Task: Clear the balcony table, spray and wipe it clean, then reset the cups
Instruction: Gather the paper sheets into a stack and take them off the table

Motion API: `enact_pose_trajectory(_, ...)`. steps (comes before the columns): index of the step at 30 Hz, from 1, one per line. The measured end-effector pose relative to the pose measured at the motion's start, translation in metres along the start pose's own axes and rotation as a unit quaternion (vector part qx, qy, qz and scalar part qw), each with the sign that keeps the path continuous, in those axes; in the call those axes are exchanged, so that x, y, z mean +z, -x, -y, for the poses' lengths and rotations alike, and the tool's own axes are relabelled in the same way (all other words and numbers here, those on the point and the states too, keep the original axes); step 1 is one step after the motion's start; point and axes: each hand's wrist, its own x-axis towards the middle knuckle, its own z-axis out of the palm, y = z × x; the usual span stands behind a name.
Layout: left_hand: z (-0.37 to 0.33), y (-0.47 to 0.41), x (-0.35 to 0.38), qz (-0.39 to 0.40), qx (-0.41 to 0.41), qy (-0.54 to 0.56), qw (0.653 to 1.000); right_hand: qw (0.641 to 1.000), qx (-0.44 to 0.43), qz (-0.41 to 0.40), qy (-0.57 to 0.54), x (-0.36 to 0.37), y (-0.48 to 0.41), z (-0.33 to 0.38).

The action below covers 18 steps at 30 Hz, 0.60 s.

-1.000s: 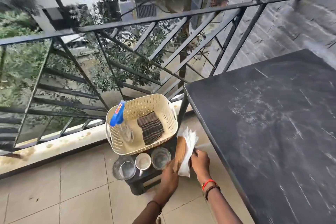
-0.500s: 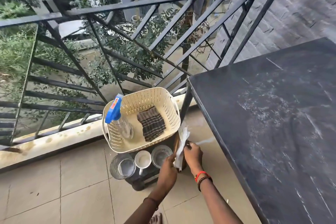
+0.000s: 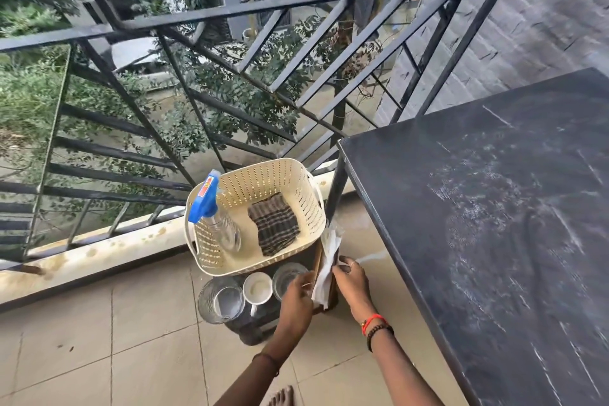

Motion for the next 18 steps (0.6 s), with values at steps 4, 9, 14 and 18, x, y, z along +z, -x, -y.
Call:
enact_pose_trajectory(4, -0.007, 0.006, -0.001, -0.020, 0.002, 0.004, 1.000, 0.999, -0.009, -0.034, 0.003, -0.004, 0.013, 0.007)
enact_pose_trajectory(9, -0.009, 0.021, -0.018, -0.091, 0.049, -0.027, 0.994, 0.994, -0.067, -0.081, 0.034, -0.006, 0.046, 0.017)
enact_pose_trajectory(14, -0.020, 0.048, -0.042, -0.170, 0.076, 0.011, 0.982, 0.988, -0.119, -0.071, 0.063, -0.006, 0.073, 0.036)
enact_pose_trajectory(18, -0.025, 0.067, -0.063, -0.253, 0.102, 0.023, 0.962, 0.984, -0.148, -0.051, 0.086, -0.009, 0.093, 0.056)
